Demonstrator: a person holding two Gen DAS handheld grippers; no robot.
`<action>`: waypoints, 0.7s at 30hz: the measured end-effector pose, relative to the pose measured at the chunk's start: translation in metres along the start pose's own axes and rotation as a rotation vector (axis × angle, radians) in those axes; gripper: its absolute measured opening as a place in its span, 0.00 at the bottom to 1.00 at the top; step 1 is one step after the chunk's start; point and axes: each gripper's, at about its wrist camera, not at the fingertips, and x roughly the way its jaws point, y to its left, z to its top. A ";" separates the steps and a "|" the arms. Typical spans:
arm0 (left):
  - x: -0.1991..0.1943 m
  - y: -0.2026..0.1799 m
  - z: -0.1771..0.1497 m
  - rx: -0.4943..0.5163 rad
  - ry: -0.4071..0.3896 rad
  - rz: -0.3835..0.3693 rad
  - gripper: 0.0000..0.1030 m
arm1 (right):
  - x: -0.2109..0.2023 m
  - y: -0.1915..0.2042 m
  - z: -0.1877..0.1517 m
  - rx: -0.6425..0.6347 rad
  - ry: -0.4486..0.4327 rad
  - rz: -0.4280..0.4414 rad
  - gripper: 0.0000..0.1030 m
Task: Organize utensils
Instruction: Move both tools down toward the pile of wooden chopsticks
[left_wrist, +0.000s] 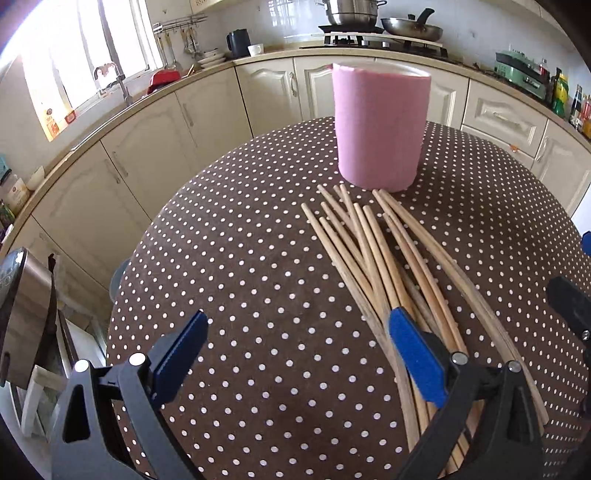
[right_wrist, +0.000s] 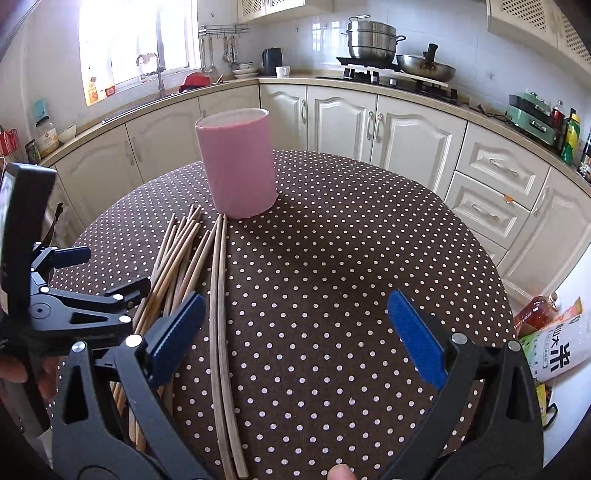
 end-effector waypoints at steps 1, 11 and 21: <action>0.000 0.002 0.001 -0.006 0.002 0.001 0.94 | 0.003 0.000 0.001 0.000 0.005 0.004 0.94; -0.002 0.007 0.005 -0.009 -0.003 -0.004 0.94 | 0.028 0.002 0.015 -0.013 0.061 0.058 0.94; 0.008 -0.001 0.012 0.009 0.019 -0.016 0.94 | 0.037 -0.008 0.021 0.009 0.092 0.082 0.94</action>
